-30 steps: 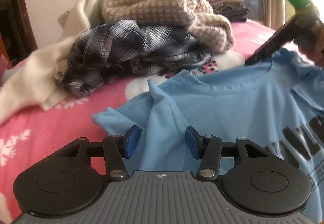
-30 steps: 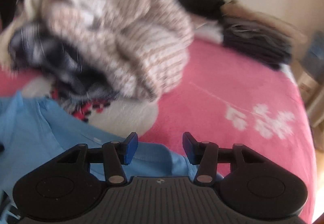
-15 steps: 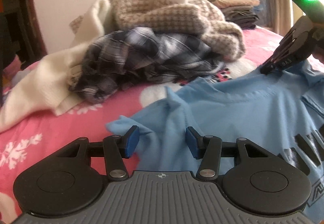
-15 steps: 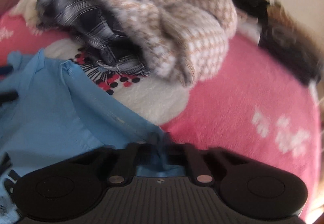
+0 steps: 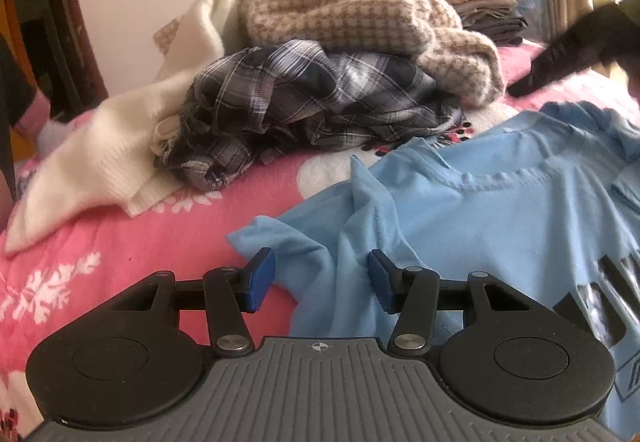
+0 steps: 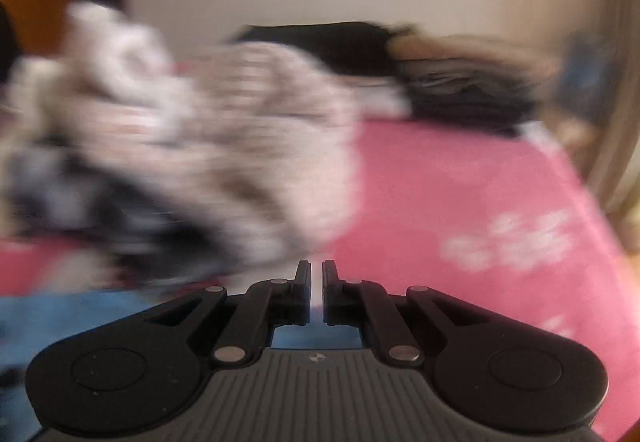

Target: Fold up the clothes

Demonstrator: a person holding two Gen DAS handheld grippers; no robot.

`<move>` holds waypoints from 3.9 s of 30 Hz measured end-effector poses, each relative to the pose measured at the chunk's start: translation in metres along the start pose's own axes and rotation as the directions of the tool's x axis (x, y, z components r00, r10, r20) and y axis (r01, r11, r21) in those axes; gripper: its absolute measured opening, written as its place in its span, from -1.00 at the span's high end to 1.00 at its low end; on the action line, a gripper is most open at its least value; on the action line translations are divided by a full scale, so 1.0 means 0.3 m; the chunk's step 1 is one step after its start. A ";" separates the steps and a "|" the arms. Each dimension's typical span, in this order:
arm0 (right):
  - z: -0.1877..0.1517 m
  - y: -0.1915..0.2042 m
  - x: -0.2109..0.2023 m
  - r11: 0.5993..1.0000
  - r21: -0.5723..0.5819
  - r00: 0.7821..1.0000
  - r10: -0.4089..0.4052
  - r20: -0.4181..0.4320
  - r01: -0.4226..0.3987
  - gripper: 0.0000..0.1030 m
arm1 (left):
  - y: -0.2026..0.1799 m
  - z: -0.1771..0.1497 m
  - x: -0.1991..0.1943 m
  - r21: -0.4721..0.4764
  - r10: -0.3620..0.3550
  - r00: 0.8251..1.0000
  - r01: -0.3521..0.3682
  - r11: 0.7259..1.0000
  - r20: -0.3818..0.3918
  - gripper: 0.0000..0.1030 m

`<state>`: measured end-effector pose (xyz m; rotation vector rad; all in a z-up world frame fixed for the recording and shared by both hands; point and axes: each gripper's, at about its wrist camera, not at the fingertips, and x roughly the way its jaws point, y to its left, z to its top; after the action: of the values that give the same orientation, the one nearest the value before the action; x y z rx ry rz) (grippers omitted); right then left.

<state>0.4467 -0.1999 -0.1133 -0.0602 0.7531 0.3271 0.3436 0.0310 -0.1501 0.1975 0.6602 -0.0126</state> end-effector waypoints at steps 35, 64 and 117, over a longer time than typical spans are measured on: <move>-0.631 -0.111 -1.092 0.754 0.619 0.967 -0.085 -0.241 0.221 0.26 | -0.014 -0.013 -0.560 -0.105 -0.408 0.910 0.400 0.910 -0.067 -0.20; -0.606 -0.097 -0.887 0.751 0.644 0.980 -0.022 -0.198 0.147 0.13 | -0.397 -0.496 -0.842 0.225 -0.419 0.779 0.563 0.795 -0.467 0.03; -0.712 0.089 -1.265 0.948 0.140 0.958 0.288 0.007 -0.286 0.75 | -0.001 -0.311 -0.831 -0.145 -0.475 0.778 0.458 0.877 -0.411 0.15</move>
<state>0.0384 -0.3133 -0.0095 0.1825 0.7972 0.5510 0.0900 0.0353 -0.0699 -0.0102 1.1495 -0.4505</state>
